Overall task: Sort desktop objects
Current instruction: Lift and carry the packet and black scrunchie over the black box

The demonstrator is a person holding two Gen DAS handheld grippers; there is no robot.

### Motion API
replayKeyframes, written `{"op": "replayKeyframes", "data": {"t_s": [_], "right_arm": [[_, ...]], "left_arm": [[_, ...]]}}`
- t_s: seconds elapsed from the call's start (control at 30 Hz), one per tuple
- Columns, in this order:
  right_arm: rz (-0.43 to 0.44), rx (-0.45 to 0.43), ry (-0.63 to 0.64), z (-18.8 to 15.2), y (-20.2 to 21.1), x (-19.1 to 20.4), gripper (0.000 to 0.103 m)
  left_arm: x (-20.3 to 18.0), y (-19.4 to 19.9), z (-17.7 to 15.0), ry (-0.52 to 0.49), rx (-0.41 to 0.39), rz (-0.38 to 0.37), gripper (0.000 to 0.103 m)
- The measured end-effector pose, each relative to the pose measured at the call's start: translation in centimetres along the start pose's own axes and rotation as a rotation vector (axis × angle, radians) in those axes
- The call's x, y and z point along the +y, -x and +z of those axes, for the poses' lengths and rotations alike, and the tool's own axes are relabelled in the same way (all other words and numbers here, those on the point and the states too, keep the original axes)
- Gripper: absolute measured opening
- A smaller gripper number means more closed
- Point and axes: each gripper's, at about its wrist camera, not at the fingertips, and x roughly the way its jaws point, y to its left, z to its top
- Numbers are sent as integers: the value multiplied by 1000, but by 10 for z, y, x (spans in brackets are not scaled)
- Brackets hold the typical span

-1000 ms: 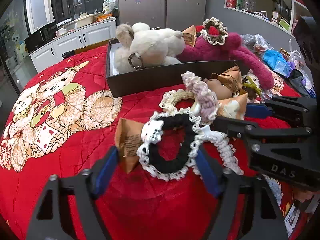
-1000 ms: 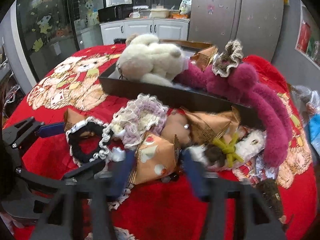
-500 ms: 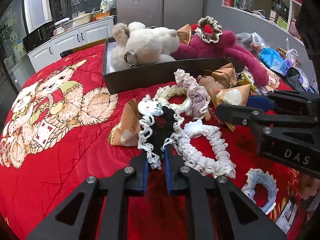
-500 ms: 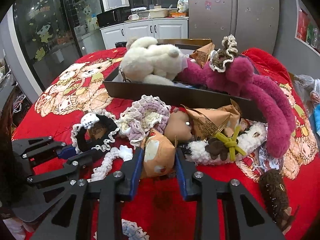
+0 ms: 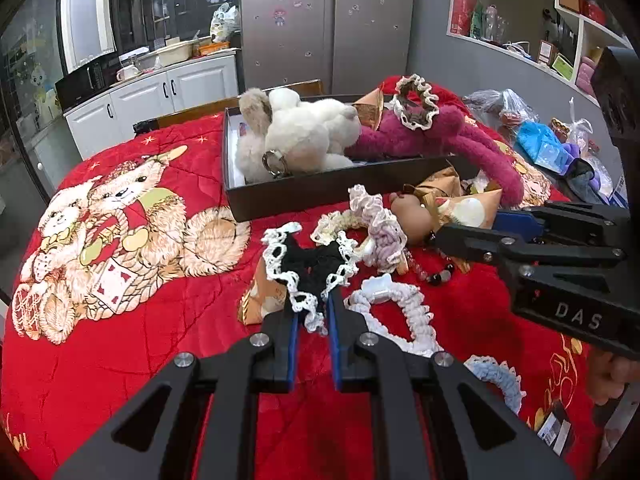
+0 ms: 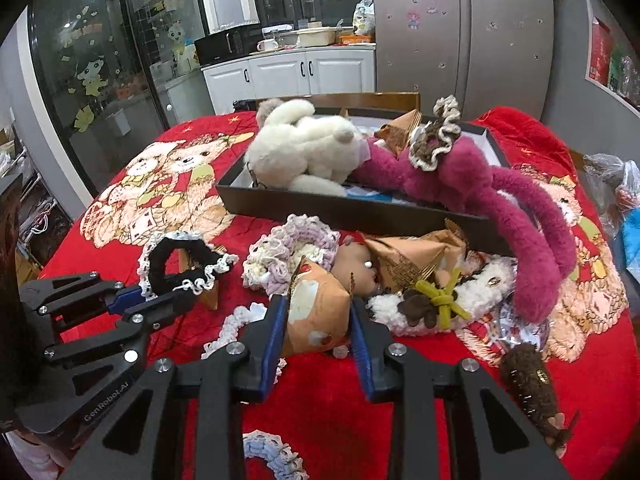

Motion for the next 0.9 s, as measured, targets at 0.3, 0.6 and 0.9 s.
{"op": "replayKeyframes", "data": {"t_s": [0.3, 0.6, 0.9], "right_arm": [[-11, -21, -16, 8, 14, -5, 32], [-19, -34, 13, 18, 23, -1, 32], [-21, -61, 29, 38, 32, 2, 32]], "left_arm": [[-4, 4, 9, -1, -2, 0, 13], [-15, 16, 32, -27, -28, -4, 13], [-29, 23, 64, -55, -65, 4, 13]]}}
